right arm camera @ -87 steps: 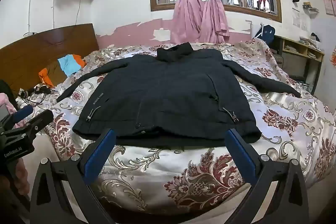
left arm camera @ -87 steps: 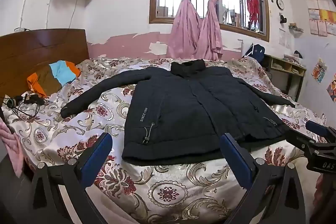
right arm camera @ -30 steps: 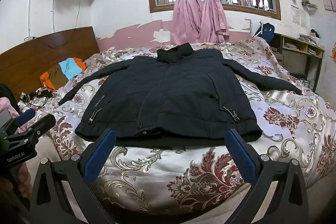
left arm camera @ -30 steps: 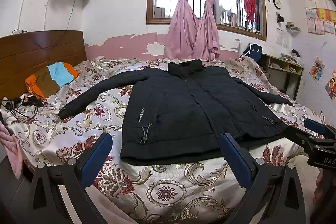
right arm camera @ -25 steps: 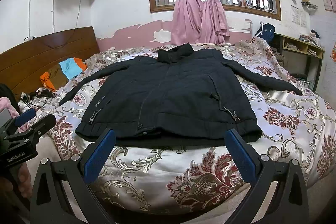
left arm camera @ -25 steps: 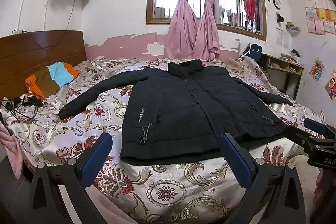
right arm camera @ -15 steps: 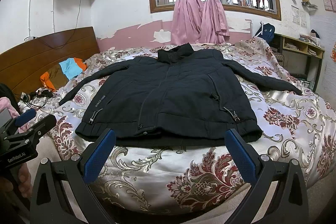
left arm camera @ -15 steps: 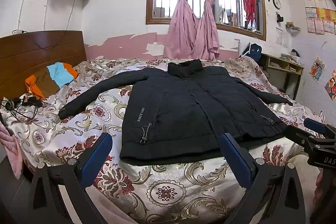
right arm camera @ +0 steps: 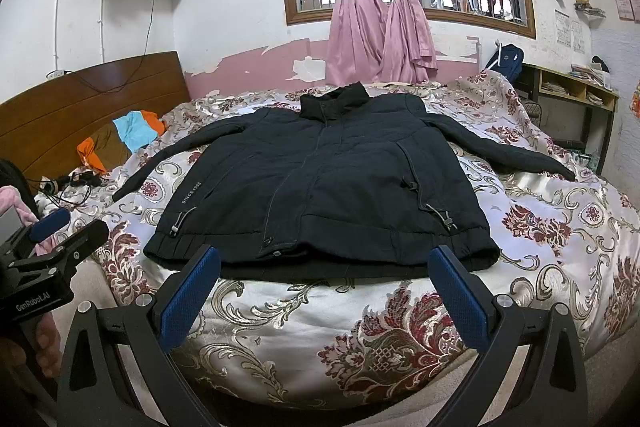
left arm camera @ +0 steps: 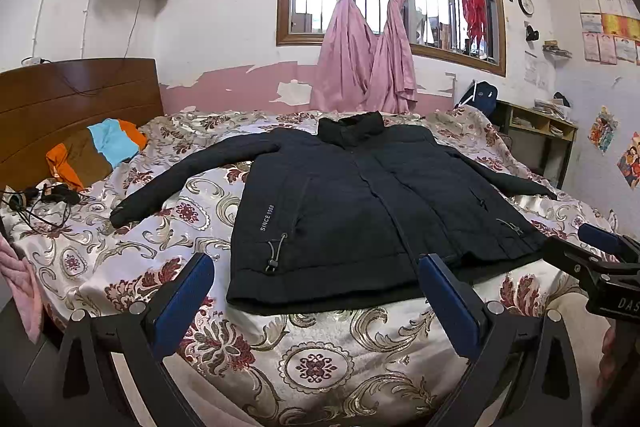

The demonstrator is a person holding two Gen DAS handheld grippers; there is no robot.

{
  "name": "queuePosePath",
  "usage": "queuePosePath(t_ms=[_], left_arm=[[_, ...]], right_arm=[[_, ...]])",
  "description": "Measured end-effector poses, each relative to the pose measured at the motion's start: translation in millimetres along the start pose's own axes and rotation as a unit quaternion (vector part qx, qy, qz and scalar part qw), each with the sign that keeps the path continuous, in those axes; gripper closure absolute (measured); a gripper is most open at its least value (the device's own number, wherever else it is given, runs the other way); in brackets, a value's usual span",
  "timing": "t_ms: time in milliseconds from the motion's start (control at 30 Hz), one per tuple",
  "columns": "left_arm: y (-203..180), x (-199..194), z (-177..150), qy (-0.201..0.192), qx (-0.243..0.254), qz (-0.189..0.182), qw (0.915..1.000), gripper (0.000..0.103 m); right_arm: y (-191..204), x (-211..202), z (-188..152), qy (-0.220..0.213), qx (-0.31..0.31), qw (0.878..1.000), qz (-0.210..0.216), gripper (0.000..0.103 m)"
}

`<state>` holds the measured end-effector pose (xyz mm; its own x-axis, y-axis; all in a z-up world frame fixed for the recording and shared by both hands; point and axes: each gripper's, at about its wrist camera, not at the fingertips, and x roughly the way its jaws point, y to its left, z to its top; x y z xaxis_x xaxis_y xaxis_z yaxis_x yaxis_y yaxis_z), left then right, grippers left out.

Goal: Fold large clothes

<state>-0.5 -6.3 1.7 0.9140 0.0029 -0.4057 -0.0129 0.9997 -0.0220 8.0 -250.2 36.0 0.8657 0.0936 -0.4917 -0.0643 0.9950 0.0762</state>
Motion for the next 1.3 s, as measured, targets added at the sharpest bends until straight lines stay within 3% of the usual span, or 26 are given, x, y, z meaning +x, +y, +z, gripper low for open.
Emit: queuePosePath(t_ms=[367,500,700,1067,1233,1300], left_arm=[[-1.4,0.8,1.1,0.009,-0.004,-0.001,0.9999,0.000],[-9.1,11.3,10.8,0.030,0.005,0.018,0.9994,0.000],[-6.7,29.2,31.6,0.043,0.000,0.017,0.9989,0.000],[-28.5,84.5,72.9,0.046,0.053,0.006,0.9975,0.000],[-43.3,132.2,88.6,0.079,0.069,0.004,0.9944,0.000],[-53.6,160.4,91.8,0.105,0.089,0.026,0.9901,0.000]], right_arm=[[0.0,0.2,0.3,0.001,0.001,1.000,-0.002,0.001],[-2.9,4.0,-1.3,0.004,0.010,1.000,-0.003,0.001],[-19.2,9.0,6.7,0.007,0.034,0.999,-0.007,0.001],[-81.5,45.2,43.8,0.016,0.066,0.996,-0.053,0.001],[-125.3,76.2,59.0,0.043,0.078,0.992,-0.087,0.001],[-149.8,90.5,60.0,0.060,0.106,0.989,-0.079,0.001]])
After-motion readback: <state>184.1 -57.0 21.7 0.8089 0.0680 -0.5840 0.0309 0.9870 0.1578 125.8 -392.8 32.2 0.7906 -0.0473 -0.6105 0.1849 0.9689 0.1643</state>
